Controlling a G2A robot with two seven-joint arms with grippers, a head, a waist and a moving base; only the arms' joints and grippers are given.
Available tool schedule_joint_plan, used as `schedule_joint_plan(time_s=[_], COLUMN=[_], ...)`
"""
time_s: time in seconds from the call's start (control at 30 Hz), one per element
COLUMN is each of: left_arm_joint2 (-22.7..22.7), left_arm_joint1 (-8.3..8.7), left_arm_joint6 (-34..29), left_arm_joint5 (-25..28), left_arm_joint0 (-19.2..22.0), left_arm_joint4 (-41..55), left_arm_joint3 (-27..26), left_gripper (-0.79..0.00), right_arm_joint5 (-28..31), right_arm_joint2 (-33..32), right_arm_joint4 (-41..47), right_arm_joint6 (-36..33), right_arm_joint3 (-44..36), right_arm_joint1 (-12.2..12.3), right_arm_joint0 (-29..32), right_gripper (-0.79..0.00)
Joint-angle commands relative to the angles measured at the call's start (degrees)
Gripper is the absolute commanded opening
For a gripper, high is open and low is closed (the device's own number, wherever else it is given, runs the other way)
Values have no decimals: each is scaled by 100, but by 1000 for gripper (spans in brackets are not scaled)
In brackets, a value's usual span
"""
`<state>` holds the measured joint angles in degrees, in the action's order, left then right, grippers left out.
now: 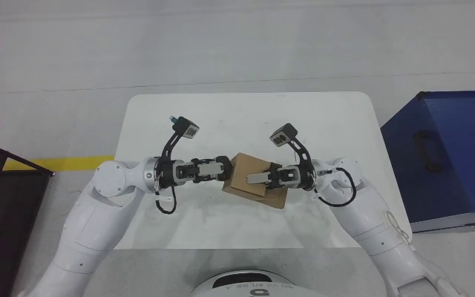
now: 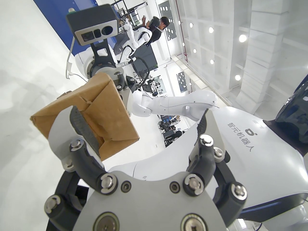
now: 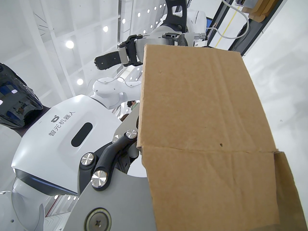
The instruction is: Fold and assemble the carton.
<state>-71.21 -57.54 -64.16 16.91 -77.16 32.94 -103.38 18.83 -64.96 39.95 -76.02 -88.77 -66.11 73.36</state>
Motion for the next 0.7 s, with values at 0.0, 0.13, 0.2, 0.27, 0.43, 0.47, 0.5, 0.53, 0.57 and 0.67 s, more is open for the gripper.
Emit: schedule_joint_plan(time_s=[0.0, 0.13, 0.2, 0.27, 0.43, 0.47, 0.5, 0.53, 0.57, 0.67], left_arm_joint2=[-125, -403, -540, -623, -485, -401, -329, -245, -153, 78], left_arm_joint1=[22, 64, 88, 106, 98, 89, 81, 70, 56, 19], left_arm_joint6=[7, 12, 22, 91, 304, 283, 293, 319, 339, 412], left_arm_joint5=[11, 137, 221, 263, 249, 238, 227, 218, 211, 139], left_arm_joint0=[-107, -318, -426, -515, -563, -540, -500, -460, -423, -293], left_arm_joint4=[-26, -34, -166, -410, -845, -874, -951, -1019, -1030, -1058], left_arm_joint3=[23, 144, 200, 224, 157, 129, 115, 83, 45, -39], left_gripper=[0, 0, 0, 0, 0, 0, 0, 0, 0, 0], right_arm_joint5=[14, 10, -70, -218, -495, -527, -548, -560, -570, -611], right_arm_joint2=[-4, -36, -62, -83, -51, -20, 8, 35, 64, 163], right_arm_joint4=[8, 201, 452, 790, 1237, 1273, 1285, 1283, 1273, 1284], right_arm_joint6=[-5, -192, -420, -719, -1198, -1198, -1198, -1198, -1198, -1198], right_arm_joint3=[-3, -11, 19, 102, 385, 406, 436, 478, 520, 643], right_arm_joint1=[3, 16, 23, 26, 15, 12, 10, 7, 2, -22], right_arm_joint0=[1, 37, 31, -12, -203, -238, -271, -302, -337, -448], right_gripper=[-785, -785, -785, -785, -785, -785, -785, -785, -785, -785])
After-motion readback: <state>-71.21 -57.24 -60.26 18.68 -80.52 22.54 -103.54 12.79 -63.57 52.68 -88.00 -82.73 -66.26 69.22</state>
